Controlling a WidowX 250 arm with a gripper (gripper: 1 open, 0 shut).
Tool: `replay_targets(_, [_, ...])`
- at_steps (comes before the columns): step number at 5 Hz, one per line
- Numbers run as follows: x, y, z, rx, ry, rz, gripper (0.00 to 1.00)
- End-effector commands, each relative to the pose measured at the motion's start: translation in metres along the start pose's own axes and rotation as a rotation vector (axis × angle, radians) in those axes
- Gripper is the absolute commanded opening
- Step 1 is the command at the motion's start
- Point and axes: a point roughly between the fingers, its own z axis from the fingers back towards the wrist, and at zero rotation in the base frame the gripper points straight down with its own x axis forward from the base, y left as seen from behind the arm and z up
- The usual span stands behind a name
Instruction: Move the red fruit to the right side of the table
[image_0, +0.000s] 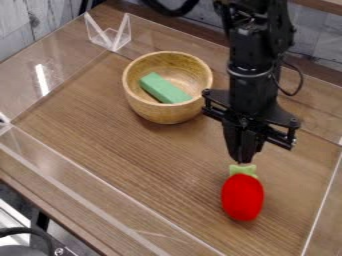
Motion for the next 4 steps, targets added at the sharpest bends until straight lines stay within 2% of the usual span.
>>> replay_targets(1, [0.0111,0.0008,0.0117,-0.011,-0.043,0.005,1.00])
replay_targets(2, [0.0115,0.0019,0.0102,-0.010,-0.038,0.010,0.00])
replay_targets(3, [0.0119,0.0030,0.0087,-0.009,-0.034,0.015,0.00])
replay_targets(4, [0.0127,0.0041,0.0094,-0.011,-0.028,0.017,1.00])
